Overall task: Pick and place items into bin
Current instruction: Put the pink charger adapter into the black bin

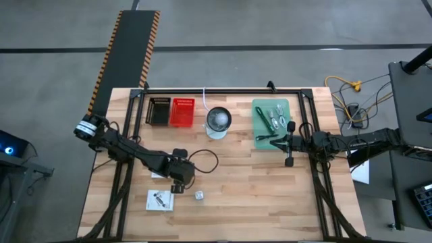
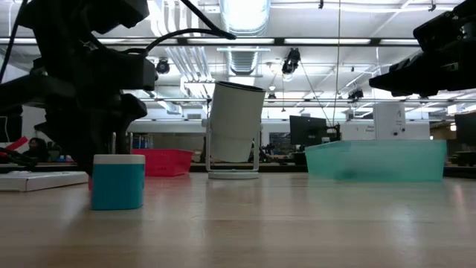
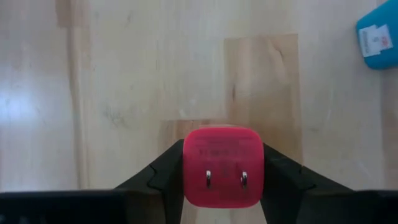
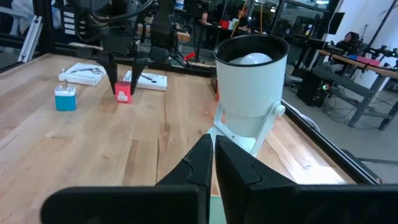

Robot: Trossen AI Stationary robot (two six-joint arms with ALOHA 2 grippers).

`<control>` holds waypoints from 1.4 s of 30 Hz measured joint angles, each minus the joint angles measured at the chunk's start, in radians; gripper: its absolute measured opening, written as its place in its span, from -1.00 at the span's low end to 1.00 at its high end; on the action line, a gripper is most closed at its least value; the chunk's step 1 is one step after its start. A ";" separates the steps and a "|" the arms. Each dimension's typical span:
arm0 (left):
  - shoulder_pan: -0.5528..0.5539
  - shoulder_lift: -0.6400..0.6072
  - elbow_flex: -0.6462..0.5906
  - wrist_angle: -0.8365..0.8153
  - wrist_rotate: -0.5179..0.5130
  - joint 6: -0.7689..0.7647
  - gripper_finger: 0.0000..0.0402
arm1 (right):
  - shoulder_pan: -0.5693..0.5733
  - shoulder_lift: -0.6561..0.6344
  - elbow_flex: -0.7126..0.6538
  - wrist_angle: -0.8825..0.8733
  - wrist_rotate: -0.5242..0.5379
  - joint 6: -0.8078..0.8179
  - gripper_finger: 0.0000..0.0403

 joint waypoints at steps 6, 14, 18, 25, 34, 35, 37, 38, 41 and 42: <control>0.004 -0.026 0.040 -0.027 0.011 0.000 -0.32 | 0.000 0.000 0.000 0.000 0.000 0.000 -0.96; 0.081 -0.092 0.137 -0.281 0.002 -0.146 -0.32 | 0.000 0.000 0.000 0.000 0.000 0.003 -0.96; 0.141 -0.138 0.139 -0.327 -0.023 -0.095 -0.32 | 0.000 0.003 0.000 0.000 0.000 0.000 -0.96; 0.291 -0.219 0.141 -0.372 -0.028 0.030 -0.32 | 0.000 0.009 0.000 0.001 0.000 0.000 -0.96; 0.510 -0.291 0.136 -0.441 -0.028 0.028 -0.32 | 0.000 0.024 0.000 0.000 0.000 0.000 -0.96; 0.536 -0.292 0.137 -0.451 -0.028 0.005 -0.32 | -0.001 0.027 0.000 0.002 0.001 0.000 -0.96; 0.588 -0.291 0.137 -0.466 -0.029 -0.021 -0.32 | 0.000 0.027 0.000 -0.001 0.000 -0.002 -0.96; 0.613 -0.291 0.136 -0.473 -0.030 -0.034 -0.32 | 0.000 0.030 0.000 0.001 0.000 -0.004 -0.96; 0.684 -0.286 0.136 -0.477 -0.040 -0.039 -0.32 | 0.000 0.033 0.000 0.000 0.000 -0.004 -0.96; 0.707 -0.286 0.136 -0.482 -0.040 -0.046 -0.32 | 0.000 0.033 0.000 0.001 0.000 -0.004 -0.96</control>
